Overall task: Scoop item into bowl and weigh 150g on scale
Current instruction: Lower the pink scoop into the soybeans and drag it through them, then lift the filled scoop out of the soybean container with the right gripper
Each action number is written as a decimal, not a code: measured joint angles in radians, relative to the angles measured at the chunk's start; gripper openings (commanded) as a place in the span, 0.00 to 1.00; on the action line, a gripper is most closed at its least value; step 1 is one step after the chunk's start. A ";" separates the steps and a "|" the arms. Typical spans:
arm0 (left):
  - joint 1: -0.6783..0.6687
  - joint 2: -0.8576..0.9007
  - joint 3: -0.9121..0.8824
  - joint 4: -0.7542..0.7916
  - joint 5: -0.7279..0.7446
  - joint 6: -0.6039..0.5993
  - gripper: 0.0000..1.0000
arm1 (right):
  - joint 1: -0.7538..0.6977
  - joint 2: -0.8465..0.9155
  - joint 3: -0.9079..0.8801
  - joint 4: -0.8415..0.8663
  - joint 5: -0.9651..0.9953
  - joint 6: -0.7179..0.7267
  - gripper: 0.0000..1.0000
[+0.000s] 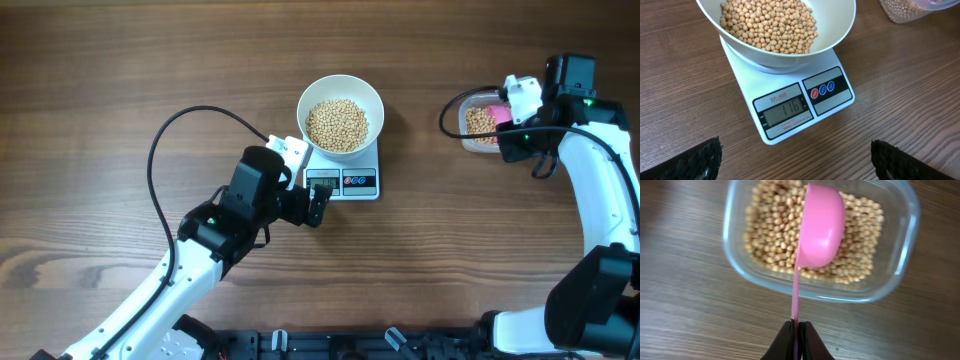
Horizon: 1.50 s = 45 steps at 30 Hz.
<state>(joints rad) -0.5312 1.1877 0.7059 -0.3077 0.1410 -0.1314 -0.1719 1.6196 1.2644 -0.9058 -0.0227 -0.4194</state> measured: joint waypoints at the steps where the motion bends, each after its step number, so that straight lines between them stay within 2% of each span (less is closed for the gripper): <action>1: 0.000 0.000 0.000 0.000 0.000 0.000 1.00 | 0.000 0.000 0.000 0.000 -0.014 -0.003 0.04; 21: 0.000 0.000 0.000 0.000 0.000 0.000 1.00 | -0.017 0.000 0.000 -0.006 -0.210 0.014 0.04; 30: 0.000 0.000 0.000 0.000 0.000 0.000 1.00 | -0.114 0.000 0.000 -0.007 -0.320 0.085 0.04; 45: 0.000 0.000 0.000 0.000 0.000 0.000 1.00 | -0.260 0.000 -0.002 -0.013 -0.535 0.105 0.04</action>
<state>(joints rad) -0.5312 1.1877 0.7059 -0.3077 0.1410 -0.1314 -0.4316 1.6199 1.2629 -0.9192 -0.5575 -0.3145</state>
